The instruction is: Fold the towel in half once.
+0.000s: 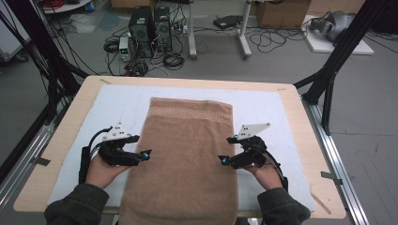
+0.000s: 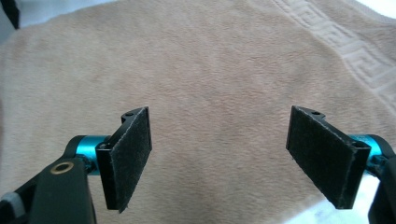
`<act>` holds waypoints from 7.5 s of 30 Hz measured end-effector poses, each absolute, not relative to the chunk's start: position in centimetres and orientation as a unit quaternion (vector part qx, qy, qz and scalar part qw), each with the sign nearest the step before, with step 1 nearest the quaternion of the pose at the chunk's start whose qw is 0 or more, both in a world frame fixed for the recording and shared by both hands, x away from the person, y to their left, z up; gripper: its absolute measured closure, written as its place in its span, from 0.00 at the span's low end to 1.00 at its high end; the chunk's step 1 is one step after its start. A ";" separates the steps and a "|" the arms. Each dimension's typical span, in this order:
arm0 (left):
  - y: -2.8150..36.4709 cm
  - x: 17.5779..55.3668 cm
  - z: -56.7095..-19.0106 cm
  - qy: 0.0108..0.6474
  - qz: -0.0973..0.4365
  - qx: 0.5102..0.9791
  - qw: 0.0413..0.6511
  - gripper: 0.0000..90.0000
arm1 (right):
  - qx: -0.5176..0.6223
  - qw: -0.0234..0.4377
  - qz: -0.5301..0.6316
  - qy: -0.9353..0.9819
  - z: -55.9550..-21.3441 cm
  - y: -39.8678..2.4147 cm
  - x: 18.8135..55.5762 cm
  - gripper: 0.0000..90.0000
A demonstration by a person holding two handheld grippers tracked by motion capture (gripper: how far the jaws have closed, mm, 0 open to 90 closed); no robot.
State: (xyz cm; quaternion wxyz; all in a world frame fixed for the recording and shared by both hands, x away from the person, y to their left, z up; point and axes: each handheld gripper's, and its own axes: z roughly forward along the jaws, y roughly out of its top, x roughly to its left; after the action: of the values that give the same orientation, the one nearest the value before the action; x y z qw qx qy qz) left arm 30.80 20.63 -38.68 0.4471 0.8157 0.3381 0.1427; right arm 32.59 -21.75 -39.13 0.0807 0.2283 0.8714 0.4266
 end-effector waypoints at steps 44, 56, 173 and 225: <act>19.4 43.8 -43.9 0.412 0.139 0.825 0.362 0.50 | 0.365 0.123 0.331 0.862 -43.8 -22.8 44.5 0.56; 20.0 43.8 -43.5 0.428 0.127 0.821 0.356 0.90 | 0.364 0.084 0.336 0.865 -43.5 -22.5 44.5 0.91; 23.8 30.3 -40.0 0.348 0.130 0.808 0.458 0.92 | 0.249 0.067 0.409 0.875 -37.9 -22.7 32.8 0.93; 22.6 33.0 -43.3 0.354 0.118 0.845 0.383 0.59 | 0.302 0.029 0.382 0.873 -42.6 -23.7 33.7 0.52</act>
State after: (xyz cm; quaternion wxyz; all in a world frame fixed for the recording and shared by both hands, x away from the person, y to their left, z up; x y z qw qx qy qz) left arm 33.04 22.60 -43.31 0.3833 0.8450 0.3538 0.1178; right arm 33.66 -23.75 -42.60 0.0292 0.3022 0.8728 0.3821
